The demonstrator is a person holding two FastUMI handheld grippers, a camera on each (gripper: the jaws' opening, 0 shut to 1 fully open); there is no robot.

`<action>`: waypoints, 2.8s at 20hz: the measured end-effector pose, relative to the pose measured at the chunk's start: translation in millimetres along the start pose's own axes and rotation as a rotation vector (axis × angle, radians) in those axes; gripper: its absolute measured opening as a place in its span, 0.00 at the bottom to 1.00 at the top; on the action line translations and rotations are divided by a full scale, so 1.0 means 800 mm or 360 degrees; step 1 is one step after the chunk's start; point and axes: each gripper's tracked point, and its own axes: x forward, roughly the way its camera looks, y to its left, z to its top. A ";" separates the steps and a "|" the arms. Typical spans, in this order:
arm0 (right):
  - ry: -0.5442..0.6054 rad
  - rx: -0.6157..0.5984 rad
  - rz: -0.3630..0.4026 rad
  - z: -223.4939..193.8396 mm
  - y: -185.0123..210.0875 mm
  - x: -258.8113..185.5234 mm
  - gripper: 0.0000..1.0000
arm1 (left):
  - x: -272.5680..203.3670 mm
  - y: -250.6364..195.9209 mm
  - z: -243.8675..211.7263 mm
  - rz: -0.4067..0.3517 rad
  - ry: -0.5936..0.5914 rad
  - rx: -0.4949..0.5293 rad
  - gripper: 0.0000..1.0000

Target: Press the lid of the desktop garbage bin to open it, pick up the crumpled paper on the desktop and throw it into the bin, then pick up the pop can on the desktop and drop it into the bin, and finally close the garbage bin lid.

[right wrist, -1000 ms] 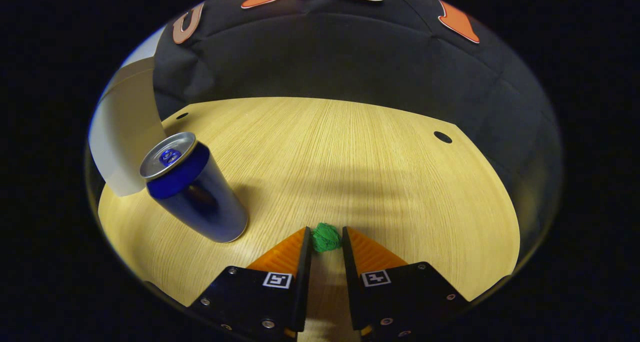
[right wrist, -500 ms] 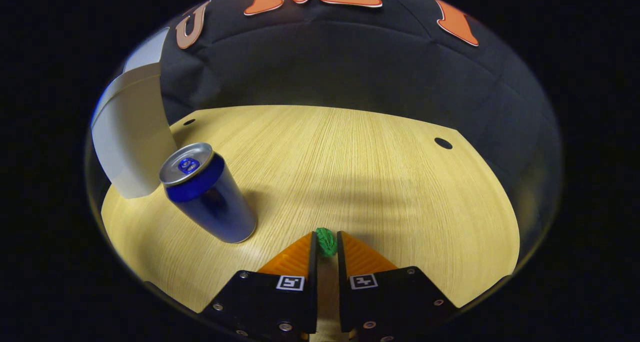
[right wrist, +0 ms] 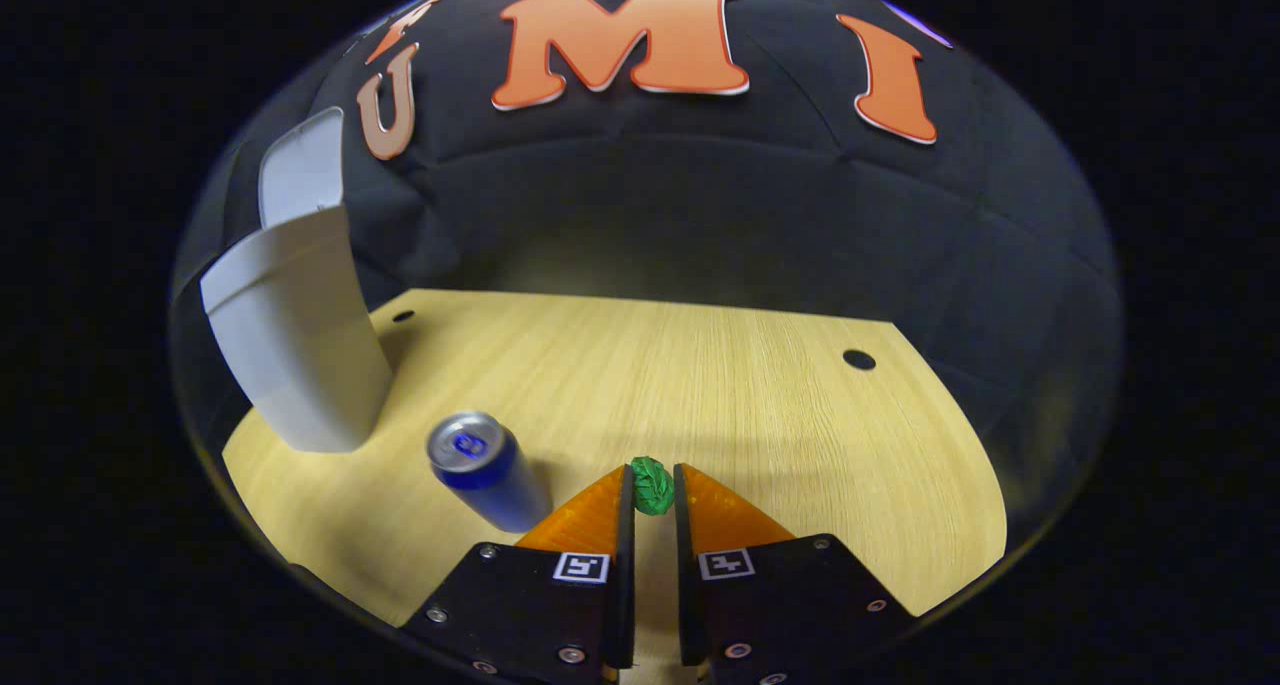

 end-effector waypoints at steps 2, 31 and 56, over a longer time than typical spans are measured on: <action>-0.0108 -0.0002 0.0026 0.039 0.010 -0.017 0.18 | 0.003 0.002 -0.002 -0.0002 -0.0003 -0.0029 0.77; -0.0702 -0.0157 0.0882 0.302 0.398 -0.123 0.17 | -0.055 0.242 -0.078 0.0568 0.0051 -0.0156 0.77; -0.0737 -0.0215 0.0868 0.292 0.434 -0.061 0.92 | 0.013 0.249 -0.109 0.0411 0.0106 -0.0137 0.77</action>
